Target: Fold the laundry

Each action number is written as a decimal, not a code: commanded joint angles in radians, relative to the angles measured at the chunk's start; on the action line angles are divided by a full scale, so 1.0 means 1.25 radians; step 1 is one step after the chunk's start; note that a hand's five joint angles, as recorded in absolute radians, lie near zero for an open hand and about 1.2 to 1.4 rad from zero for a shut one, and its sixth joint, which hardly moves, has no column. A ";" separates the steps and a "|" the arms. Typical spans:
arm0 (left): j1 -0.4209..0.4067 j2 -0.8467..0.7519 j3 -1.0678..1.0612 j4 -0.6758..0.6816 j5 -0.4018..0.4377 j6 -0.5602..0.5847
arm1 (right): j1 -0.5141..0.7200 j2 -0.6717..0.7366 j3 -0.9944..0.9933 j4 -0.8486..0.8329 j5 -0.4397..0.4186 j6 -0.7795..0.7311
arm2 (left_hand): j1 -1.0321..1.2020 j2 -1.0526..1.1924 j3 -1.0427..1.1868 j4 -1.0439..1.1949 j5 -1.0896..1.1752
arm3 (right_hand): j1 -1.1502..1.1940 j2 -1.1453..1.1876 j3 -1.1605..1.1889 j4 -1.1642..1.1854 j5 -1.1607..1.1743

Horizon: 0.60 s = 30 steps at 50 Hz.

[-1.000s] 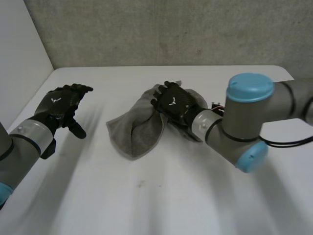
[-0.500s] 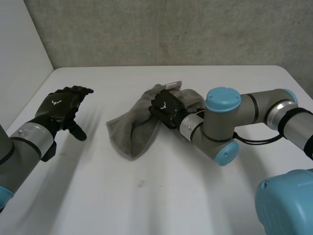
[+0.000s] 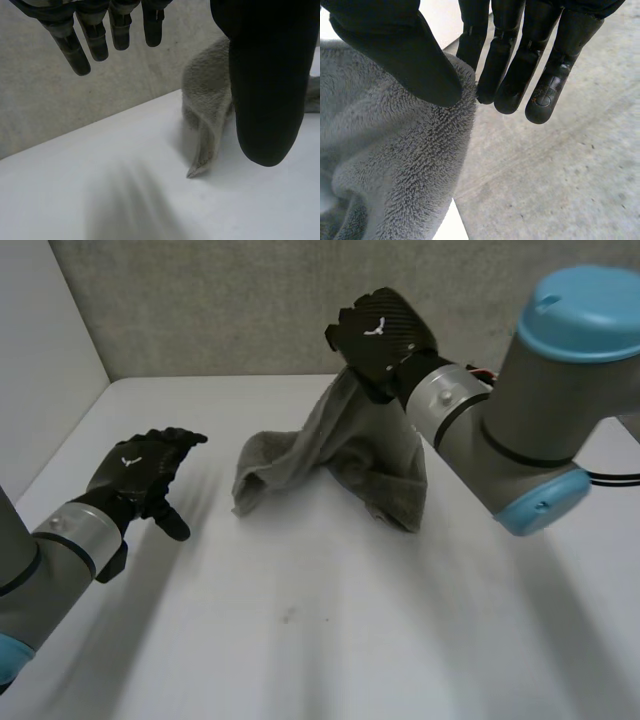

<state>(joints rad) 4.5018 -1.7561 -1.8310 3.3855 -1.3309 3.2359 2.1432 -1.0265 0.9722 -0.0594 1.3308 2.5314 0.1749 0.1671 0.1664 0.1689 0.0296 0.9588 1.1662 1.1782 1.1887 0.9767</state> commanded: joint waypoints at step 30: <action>-0.202 -0.163 0.073 0.007 0.016 -0.214 | -0.003 -0.173 0.267 0.077 0.089 0.116 | 0.050 0.056 0.056 0.054 0.026 | 0.350 0.184 0.174 0.166 0.196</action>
<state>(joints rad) 4.2836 -1.9207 -1.7763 3.3871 -1.3091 2.9943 2.1364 -1.2443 1.2777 0.0386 1.4421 2.6774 0.1965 0.1973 0.1972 0.1973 0.0297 0.9588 1.1662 1.1783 1.1888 0.9797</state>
